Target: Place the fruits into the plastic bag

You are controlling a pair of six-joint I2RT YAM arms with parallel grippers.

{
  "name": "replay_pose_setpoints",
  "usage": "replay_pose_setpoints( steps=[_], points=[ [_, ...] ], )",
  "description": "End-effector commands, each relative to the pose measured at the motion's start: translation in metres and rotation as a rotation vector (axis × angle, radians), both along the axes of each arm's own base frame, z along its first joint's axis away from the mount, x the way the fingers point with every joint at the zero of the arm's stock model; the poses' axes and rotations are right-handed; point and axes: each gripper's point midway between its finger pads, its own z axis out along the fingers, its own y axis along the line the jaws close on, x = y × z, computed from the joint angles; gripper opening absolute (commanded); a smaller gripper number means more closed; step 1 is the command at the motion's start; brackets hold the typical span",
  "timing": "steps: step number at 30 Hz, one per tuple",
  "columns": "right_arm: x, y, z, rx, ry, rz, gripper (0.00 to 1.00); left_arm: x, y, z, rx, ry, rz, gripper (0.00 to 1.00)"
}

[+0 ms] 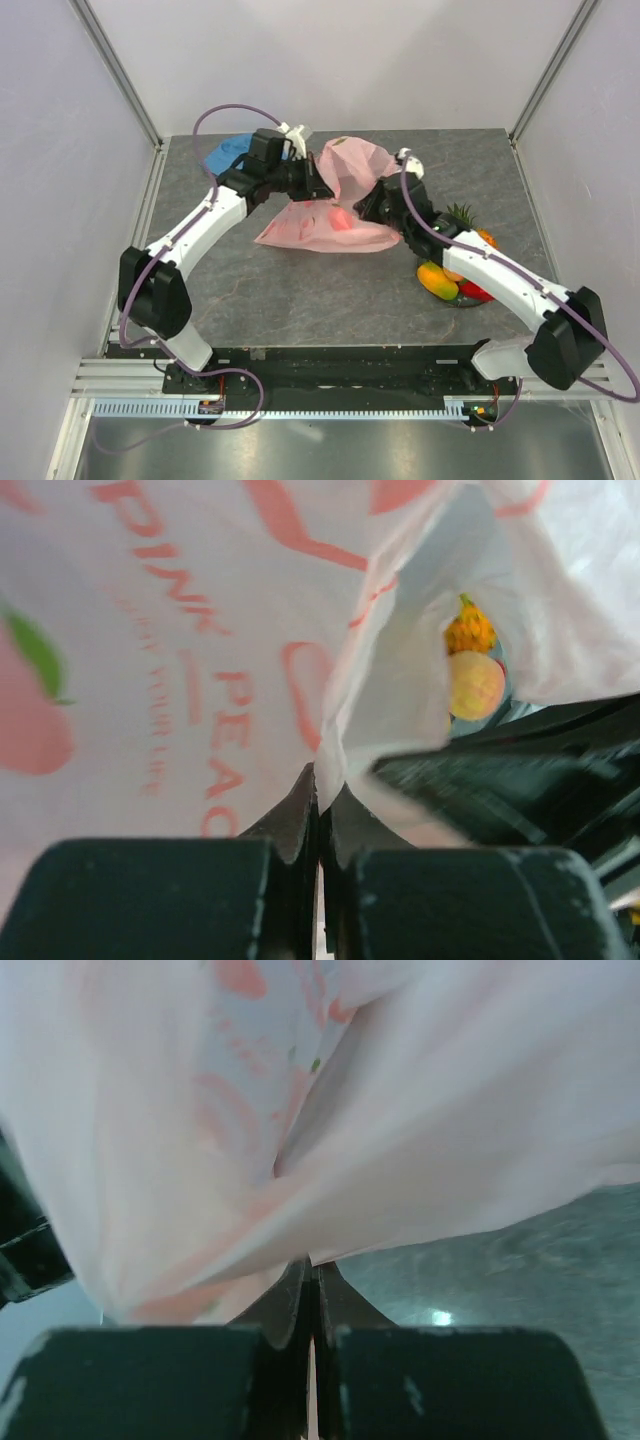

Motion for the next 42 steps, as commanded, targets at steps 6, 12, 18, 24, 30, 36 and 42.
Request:
replay_pose_setpoints(
  steps=[6,12,18,24,30,36,42],
  points=[
    [0.023,-0.150,0.017,-0.146,0.015,-0.263,0.00,0.004,0.069,0.038,-0.033,-0.039,0.053,0.02],
    [0.027,-0.164,0.024,-0.206,0.017,-0.254,0.00,-0.002,0.066,0.040,-0.042,-0.011,0.010,0.02],
    [0.024,-0.139,0.060,-0.115,-0.022,-0.133,0.51,-0.003,0.057,0.039,-0.104,0.033,0.006,0.02],
    [-0.015,-0.144,0.122,0.103,-0.093,-0.223,0.77,0.015,0.048,0.055,-0.188,0.011,0.087,0.02],
    [-0.044,-0.120,0.137,0.141,-0.154,-0.038,0.82,0.026,0.031,0.063,-0.217,-0.008,0.024,0.02],
    [-0.045,-0.084,0.145,-0.081,-0.220,0.180,0.83,0.017,0.017,0.053,-0.161,0.034,-0.136,0.02],
    [-0.018,-0.087,0.090,-0.317,-0.047,0.035,0.82,0.012,0.021,0.050,-0.113,0.025,-0.137,0.02]
  ],
)
